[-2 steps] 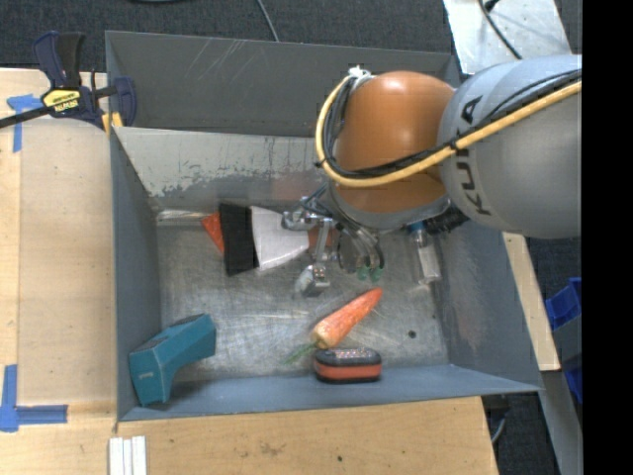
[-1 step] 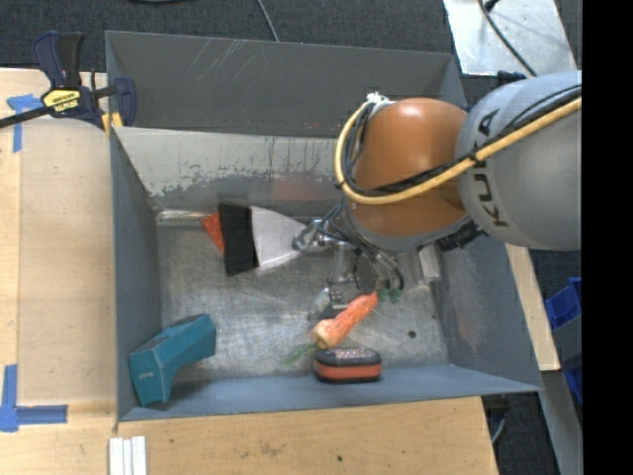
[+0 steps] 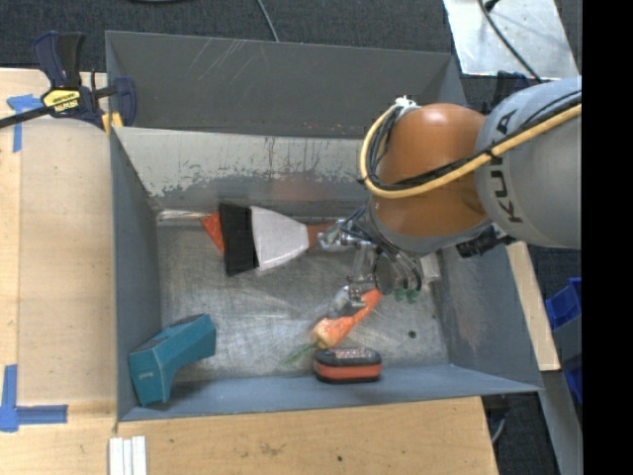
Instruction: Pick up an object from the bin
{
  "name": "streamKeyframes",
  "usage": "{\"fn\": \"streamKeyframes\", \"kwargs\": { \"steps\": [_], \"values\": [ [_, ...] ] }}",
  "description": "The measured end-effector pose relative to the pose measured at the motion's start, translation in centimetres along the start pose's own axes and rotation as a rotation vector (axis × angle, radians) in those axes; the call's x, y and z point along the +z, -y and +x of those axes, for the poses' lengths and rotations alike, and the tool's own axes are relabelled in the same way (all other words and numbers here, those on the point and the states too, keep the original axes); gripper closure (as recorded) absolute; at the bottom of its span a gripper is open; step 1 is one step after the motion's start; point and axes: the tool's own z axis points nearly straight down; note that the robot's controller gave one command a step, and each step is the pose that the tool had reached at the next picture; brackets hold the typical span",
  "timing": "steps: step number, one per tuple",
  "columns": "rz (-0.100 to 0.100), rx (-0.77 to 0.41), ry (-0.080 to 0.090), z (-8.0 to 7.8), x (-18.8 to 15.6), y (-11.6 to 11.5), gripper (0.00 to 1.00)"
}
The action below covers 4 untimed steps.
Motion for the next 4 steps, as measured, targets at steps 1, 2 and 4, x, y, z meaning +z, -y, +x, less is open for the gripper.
{"fn": "streamKeyframes", "kwargs": {
  "steps": [1, 2, 4],
  "values": [
    [-0.002, 0.003, 0.000, 2.3, 2.9, 1.9, 0.00],
    [0.001, -0.214, -0.002, 3.1, 8.5, 0.8, 1.00],
    [-0.002, -0.183, 0.000, 2.5, -2.4, 0.1, 1.00]
  ]
}}
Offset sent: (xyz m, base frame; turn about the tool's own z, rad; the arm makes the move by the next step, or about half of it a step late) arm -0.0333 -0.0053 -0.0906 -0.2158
